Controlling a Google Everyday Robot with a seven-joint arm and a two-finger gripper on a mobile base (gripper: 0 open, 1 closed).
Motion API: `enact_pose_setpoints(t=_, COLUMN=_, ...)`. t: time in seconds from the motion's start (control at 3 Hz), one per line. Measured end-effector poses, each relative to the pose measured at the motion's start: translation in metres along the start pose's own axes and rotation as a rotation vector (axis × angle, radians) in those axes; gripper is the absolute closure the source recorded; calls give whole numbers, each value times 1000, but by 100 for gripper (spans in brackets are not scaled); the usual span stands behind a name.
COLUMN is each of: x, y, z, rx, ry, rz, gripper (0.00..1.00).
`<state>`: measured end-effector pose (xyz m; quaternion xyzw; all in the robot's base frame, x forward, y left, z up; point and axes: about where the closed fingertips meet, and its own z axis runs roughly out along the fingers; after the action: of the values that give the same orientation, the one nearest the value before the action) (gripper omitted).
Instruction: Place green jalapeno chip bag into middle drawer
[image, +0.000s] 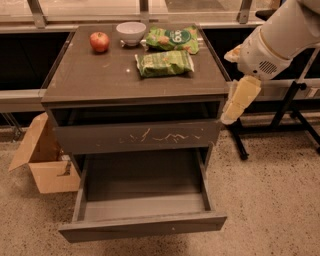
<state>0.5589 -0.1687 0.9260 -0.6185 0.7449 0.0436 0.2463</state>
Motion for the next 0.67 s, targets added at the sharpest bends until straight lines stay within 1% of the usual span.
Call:
enact_pose_setpoints(t=0.33, x=-12, y=-38, z=24, rx=55, ry=-75, rz=-7, gripper=0)
enact_pose_setpoints(t=0.67, x=-23, y=-76, z=46, rx=86, ry=-146, rz=-13, gripper=0)
